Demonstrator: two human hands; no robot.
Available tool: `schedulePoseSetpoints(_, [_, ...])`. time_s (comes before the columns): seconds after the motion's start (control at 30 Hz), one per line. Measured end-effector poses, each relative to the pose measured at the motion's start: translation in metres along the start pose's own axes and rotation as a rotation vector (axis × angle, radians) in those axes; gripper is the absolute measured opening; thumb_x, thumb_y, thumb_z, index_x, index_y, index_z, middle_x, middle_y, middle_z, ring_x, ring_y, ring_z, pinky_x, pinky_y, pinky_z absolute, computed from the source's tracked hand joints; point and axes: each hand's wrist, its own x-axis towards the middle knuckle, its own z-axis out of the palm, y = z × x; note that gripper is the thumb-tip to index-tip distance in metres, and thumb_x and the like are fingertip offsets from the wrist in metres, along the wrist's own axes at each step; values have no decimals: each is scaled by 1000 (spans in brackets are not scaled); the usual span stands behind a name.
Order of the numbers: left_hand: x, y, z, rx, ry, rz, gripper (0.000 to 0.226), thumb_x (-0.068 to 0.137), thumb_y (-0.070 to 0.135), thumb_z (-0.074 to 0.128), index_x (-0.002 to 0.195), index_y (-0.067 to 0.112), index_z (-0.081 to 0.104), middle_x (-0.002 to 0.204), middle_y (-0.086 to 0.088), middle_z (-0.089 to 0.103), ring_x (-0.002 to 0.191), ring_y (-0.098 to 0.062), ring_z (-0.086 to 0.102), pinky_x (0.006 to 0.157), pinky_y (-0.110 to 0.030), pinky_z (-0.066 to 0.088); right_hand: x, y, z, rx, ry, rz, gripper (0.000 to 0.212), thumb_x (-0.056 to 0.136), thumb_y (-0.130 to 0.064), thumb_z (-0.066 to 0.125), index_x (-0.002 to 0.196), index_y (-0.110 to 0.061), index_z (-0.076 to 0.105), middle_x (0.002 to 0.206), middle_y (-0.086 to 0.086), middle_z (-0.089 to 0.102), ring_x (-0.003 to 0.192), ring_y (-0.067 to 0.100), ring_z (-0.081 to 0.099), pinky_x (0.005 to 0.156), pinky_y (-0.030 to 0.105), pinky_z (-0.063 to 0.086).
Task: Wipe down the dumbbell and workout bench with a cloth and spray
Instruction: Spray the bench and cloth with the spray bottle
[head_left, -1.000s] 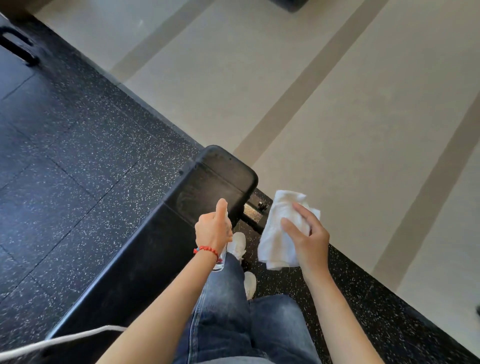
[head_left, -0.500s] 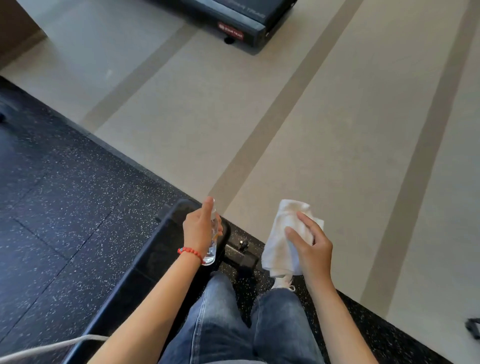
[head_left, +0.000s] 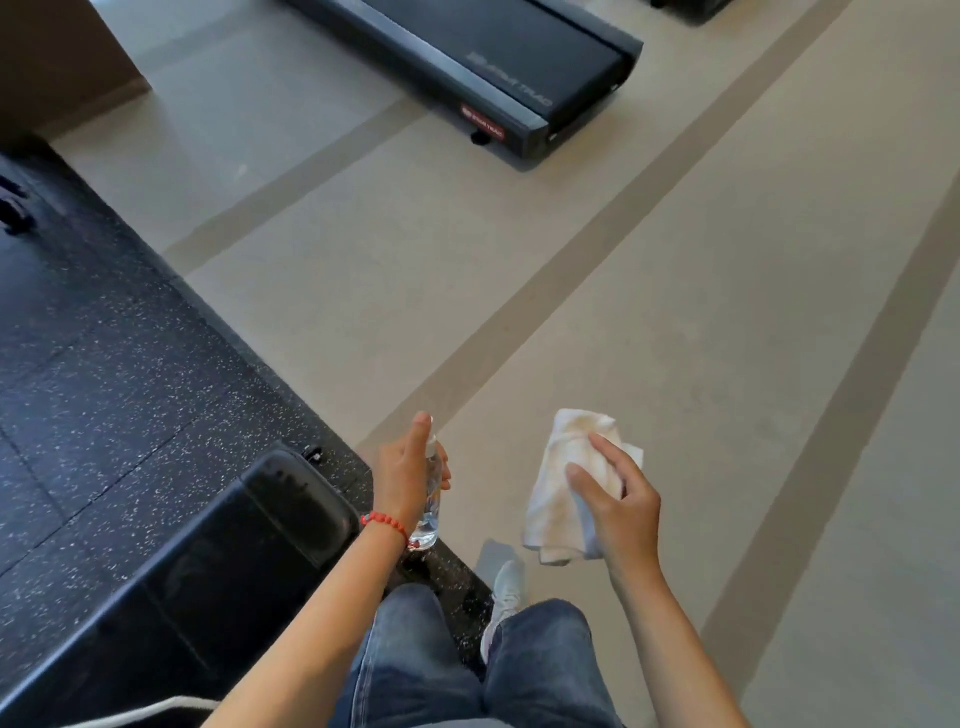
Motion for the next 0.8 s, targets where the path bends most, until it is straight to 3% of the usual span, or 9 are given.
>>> schedulePoseSetpoints(0.23, [29, 28, 37, -95, 54, -48, 60, 83, 54, 44, 39, 15, 57, 44, -9, 55, 43, -23, 53, 64, -38, 45, 62, -30, -9, -18, -80, -12, 33, 79, -5, 69, 104, -25, 61, 97, -18, 57, 86, -3, 54, 63, 5, 46])
schedulePoseSetpoints(0.37, [61, 46, 36, -72, 147, -7, 59, 98, 40, 38, 51, 9, 56, 43, -3, 57, 40, -15, 53, 63, -35, 45, 93, -47, 16, -33, -168, 10, 32, 79, -7, 69, 104, -27, 61, 97, -21, 54, 85, 0, 53, 72, 20, 45])
schedulePoseSetpoints(0.5, [103, 61, 27, -131, 189, -15, 59, 83, 57, 41, 46, 15, 58, 46, -7, 58, 46, -23, 55, 68, -42, 47, 130, -65, 53, -62, -245, 0, 33, 79, -8, 70, 104, -27, 62, 97, -18, 56, 86, 1, 55, 72, 20, 48])
schedulePoseSetpoints(0.63, [160, 82, 17, -136, 247, 1, 59, 87, 52, 38, 52, 10, 58, 46, -6, 59, 46, -24, 55, 60, -33, 43, 175, -88, 105, -87, -312, -21, 33, 79, -8, 70, 105, -26, 63, 97, -17, 57, 84, 2, 55, 66, 13, 49])
schedulePoseSetpoints(0.8, [245, 124, -14, -139, 314, 3, 61, 79, 58, 34, 55, 8, 59, 47, -5, 59, 46, -21, 57, 59, -29, 43, 237, -130, 191, -126, -394, -33, 32, 79, -10, 70, 105, -28, 62, 98, -18, 55, 86, 4, 54, 74, 23, 49])
